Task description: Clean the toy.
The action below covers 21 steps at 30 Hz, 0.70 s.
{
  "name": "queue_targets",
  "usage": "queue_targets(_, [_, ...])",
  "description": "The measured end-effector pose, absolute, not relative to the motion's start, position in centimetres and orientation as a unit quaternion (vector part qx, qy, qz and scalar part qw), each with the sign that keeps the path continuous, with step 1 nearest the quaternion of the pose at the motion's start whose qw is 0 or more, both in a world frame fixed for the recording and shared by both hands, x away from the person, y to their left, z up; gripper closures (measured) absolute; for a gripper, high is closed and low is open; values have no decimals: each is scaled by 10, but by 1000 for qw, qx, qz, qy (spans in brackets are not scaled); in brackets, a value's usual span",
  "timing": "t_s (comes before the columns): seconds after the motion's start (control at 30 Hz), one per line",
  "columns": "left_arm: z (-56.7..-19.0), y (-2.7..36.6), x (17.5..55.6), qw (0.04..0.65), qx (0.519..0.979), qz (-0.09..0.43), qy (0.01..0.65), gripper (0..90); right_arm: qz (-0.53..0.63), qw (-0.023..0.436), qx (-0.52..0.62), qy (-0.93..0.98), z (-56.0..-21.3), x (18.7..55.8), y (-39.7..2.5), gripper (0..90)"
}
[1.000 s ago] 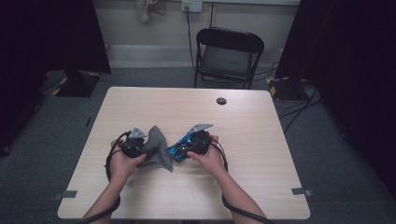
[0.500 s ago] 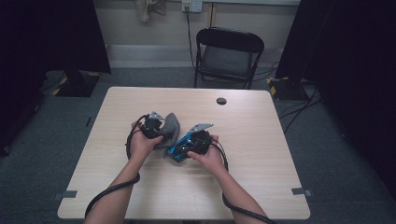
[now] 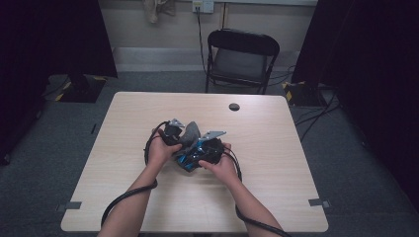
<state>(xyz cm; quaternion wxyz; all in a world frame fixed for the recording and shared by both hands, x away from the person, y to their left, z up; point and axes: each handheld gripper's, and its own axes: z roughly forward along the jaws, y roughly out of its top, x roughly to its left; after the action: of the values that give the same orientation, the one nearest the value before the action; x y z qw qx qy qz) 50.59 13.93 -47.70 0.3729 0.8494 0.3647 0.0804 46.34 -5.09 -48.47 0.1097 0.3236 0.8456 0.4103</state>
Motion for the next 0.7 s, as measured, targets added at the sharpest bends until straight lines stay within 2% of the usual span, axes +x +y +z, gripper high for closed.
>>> queue_targets(0.47, [-472,161,495,345,863,73,362,691,407,106,319,849,-484,463,-49,76])
queue_targets(0.53, [-473,165,494,351,854,80,376,610,407,106,319,849,-484,463,-49,76])
queue_targets(0.63, [-471,169,491,361,825,106,422,345,408,107,320,848,-484,463,-49,76])
queue_targets(0.7, [-468,170,489,372,817,113,425,295,409,107,320,848,-484,463,-49,76])
